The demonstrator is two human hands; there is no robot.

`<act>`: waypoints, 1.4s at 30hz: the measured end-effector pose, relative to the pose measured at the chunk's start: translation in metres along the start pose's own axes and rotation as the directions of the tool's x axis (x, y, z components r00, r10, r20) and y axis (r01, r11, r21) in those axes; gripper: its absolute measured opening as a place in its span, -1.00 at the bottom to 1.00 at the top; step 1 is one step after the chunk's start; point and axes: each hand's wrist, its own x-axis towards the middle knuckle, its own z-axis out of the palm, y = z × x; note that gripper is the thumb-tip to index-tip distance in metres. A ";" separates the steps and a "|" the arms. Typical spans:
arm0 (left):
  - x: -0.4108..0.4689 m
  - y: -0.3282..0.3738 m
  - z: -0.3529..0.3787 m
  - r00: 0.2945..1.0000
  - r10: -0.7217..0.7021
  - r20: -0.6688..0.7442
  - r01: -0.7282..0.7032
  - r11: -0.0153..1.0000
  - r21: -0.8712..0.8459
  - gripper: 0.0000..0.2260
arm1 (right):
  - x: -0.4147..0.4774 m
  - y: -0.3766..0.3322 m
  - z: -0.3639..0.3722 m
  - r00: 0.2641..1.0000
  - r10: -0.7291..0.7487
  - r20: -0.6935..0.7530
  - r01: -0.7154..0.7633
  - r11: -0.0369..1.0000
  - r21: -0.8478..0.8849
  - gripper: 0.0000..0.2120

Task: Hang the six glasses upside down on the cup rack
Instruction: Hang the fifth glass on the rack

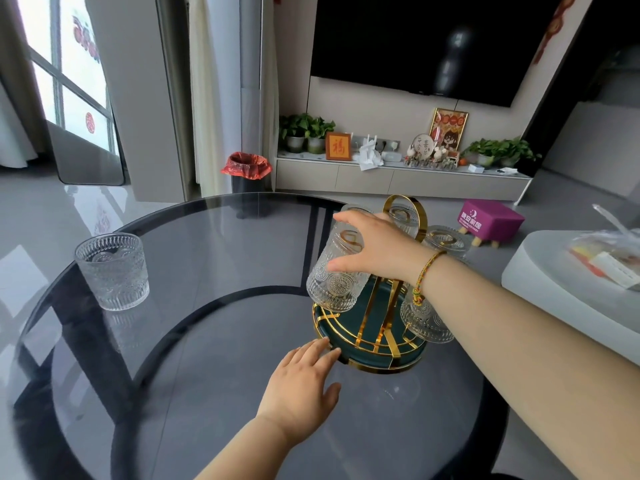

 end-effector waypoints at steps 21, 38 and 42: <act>-0.100 -0.134 -0.081 0.888 -0.370 -0.272 0.395 0.918 0.042 -0.76 | 0.055 -0.110 0.147 0.985 -0.172 0.024 0.155 0.933 0.324 -0.42; -0.098 -0.140 -0.081 0.893 -0.315 -0.321 0.379 0.912 0.159 -0.70 | 0.143 -0.155 0.238 0.963 -0.118 0.241 -0.026 0.851 0.524 -0.19; -0.098 -0.139 -0.081 0.893 -0.320 -0.316 0.384 0.908 0.166 -0.69 | 0.146 -0.157 0.238 0.973 -0.087 0.212 -0.032 0.865 0.501 -0.29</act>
